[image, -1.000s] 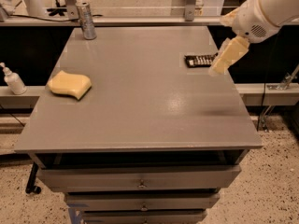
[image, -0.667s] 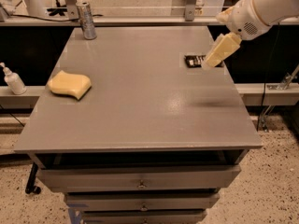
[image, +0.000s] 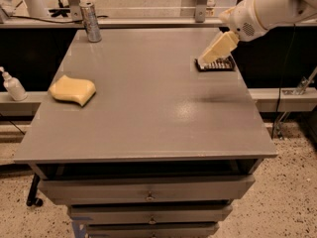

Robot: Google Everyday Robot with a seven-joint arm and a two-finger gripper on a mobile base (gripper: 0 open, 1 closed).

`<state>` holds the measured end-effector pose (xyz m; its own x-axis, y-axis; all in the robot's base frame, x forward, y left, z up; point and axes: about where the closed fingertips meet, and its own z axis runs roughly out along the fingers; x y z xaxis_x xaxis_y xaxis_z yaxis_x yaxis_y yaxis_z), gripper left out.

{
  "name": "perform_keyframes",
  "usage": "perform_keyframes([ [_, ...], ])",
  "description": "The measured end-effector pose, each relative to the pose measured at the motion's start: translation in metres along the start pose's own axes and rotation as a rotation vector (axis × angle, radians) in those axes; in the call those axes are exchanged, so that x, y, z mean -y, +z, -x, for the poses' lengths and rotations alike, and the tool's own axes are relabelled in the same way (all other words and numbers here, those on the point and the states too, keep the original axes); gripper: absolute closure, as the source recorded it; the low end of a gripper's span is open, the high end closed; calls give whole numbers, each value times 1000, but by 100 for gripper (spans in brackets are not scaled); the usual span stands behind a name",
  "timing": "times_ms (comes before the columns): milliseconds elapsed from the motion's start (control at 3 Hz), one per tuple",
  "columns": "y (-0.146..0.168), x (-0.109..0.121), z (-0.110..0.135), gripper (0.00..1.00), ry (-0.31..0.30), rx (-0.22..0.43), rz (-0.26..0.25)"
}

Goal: Move rxbar chocolate near sponge

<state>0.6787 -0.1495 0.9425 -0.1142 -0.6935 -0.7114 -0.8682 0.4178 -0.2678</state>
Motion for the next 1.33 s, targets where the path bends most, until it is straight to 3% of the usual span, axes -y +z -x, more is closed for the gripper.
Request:
perform_keyframes([
  [333,17,20,-9,0,42,9,-12],
  [1000,39,46,-77,0,143,-89,-9],
  [1333,45,48,-97,18,171,-113,1],
])
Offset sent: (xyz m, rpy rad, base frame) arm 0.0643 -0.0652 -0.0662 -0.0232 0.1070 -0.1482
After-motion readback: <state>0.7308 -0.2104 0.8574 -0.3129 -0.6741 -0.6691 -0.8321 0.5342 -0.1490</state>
